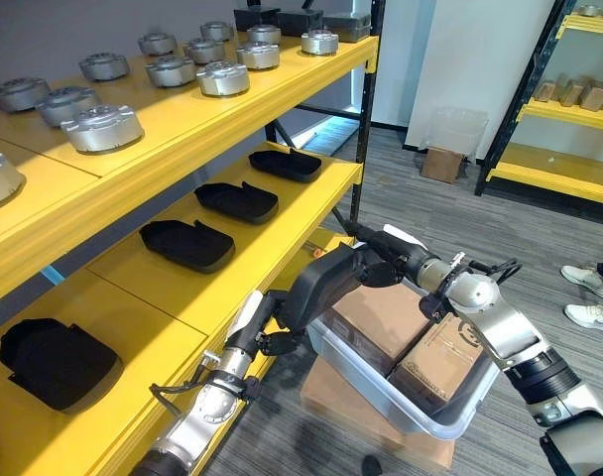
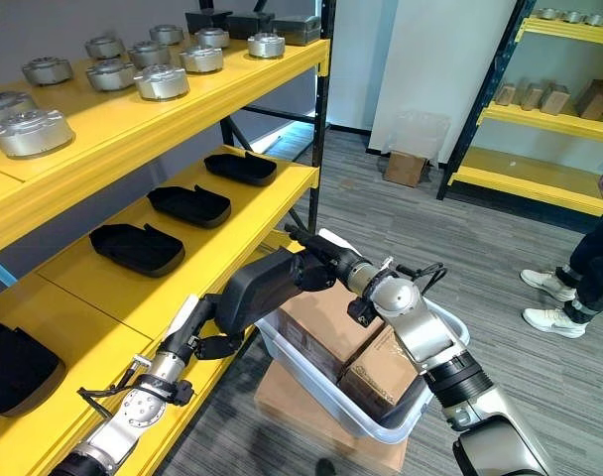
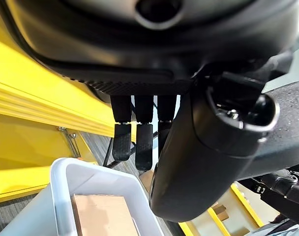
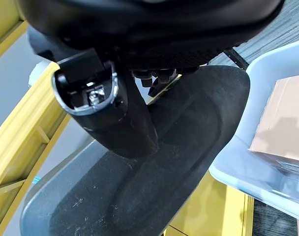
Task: Move parts from the plastic box to the shelf.
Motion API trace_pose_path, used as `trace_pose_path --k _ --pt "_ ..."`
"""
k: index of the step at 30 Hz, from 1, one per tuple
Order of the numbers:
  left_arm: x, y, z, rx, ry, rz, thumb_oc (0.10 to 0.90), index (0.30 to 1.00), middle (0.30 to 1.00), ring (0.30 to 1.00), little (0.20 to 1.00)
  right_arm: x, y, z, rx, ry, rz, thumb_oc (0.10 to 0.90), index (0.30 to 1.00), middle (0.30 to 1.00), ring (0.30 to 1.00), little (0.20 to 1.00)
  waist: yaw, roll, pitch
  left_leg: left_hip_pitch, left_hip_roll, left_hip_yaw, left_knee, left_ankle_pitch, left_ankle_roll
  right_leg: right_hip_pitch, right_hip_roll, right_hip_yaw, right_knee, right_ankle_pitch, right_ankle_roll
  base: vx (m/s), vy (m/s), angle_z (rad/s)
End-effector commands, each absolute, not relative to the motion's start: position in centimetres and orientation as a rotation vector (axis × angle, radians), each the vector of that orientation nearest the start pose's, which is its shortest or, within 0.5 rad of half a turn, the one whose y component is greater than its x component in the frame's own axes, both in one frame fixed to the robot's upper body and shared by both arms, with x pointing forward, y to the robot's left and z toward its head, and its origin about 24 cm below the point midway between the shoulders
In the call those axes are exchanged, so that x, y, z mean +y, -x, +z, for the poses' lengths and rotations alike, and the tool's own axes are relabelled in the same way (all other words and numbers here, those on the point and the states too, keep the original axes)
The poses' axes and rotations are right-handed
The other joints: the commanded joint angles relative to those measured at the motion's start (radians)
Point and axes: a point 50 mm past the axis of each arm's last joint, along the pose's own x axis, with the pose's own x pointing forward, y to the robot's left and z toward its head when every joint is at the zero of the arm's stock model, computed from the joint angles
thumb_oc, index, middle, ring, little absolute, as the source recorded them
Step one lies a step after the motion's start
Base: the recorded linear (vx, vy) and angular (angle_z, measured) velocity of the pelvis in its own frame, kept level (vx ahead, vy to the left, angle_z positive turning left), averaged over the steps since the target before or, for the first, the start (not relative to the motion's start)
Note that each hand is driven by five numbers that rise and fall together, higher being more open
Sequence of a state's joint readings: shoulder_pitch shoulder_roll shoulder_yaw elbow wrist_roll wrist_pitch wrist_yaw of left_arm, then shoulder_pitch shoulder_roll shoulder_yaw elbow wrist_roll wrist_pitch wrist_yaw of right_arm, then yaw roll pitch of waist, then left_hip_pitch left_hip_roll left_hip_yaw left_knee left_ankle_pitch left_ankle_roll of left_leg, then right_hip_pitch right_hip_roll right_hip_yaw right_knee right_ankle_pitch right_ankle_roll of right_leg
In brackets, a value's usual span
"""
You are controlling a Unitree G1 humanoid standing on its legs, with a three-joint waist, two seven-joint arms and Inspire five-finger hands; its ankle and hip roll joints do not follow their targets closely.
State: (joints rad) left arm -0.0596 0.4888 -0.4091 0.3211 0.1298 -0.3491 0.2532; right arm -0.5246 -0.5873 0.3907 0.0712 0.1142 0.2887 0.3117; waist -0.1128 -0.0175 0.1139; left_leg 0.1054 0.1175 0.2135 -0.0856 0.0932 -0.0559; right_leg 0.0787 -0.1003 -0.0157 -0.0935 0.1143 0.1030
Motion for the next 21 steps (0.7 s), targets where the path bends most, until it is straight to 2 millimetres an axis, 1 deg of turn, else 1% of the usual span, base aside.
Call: trace_pose_path --k 1,4,8,10,14,21 --pt "12.6 -28.0 11.2 -0.658 -0.54 -0.269 0.4 0.3 0.3 0.3 0.3 -9.2 -32.4 18.0 -0.237 0.702 0.775 0.9 1.0 1.0 1.0 1.0 0.002 -0.027 -0.042 0.075 -0.029 -0.036 -0.002 -0.187 0.04 0.016 -0.01 0.027 0.014 -0.065 0.027 0.0 0.0 0.0" --pt "13.0 -28.1 11.3 -0.653 -0.564 -0.261 0.4 0.3 0.3 0.3 0.3 -9.5 -32.3 17.6 -0.228 0.74 0.798 0.9 1.0 1.0 1.0 1.0 0.0 -0.027 -0.042 0.076 -0.029 -0.034 -0.002 -0.185 0.04 0.016 -0.01 0.027 0.015 -0.065 0.027 0.0 0.0 0.0" --pt "13.9 -28.4 11.4 -0.637 -0.563 -0.224 0.4 0.3 0.3 0.3 0.3 -9.9 -31.5 17.5 -0.253 0.786 0.848 0.9 1.0 1.0 1.0 1.0 -0.009 -0.027 -0.038 0.074 -0.028 -0.029 -0.002 -0.184 0.042 0.013 -0.01 0.031 0.016 -0.064 0.028 0.0 0.0 0.0" --pt "14.1 -28.5 11.3 -0.626 -0.561 -0.214 0.4 0.3 0.3 0.3 0.3 -9.9 -31.2 17.5 -0.266 0.78 0.865 0.9 1.0 1.0 1.0 1.0 -0.011 -0.027 -0.037 0.075 -0.027 -0.028 -0.002 -0.183 0.042 0.012 -0.01 0.033 0.017 -0.063 0.029 0.0 0.0 0.0" --pt "14.0 -28.6 11.1 -0.607 -0.536 -0.208 0.4 0.3 0.3 0.3 0.3 -9.4 -30.2 18.4 -0.353 0.78 0.885 0.9 1.0 1.0 1.0 1.0 -0.015 -0.027 -0.035 0.076 -0.028 -0.027 -0.002 -0.184 0.043 0.011 -0.011 0.037 0.02 -0.063 0.03 0.0 0.0 0.0" --pt "13.1 -28.6 11.1 -0.596 -0.524 -0.245 0.4 0.3 0.3 0.3 0.3 -8.5 -29.4 19.7 -0.43 0.748 0.93 0.9 1.0 1.0 1.0 1.0 -0.016 -0.026 -0.036 0.078 -0.031 -0.028 -0.001 -0.187 0.044 0.012 -0.01 0.042 0.021 -0.065 0.031 0.0 0.0 0.0"
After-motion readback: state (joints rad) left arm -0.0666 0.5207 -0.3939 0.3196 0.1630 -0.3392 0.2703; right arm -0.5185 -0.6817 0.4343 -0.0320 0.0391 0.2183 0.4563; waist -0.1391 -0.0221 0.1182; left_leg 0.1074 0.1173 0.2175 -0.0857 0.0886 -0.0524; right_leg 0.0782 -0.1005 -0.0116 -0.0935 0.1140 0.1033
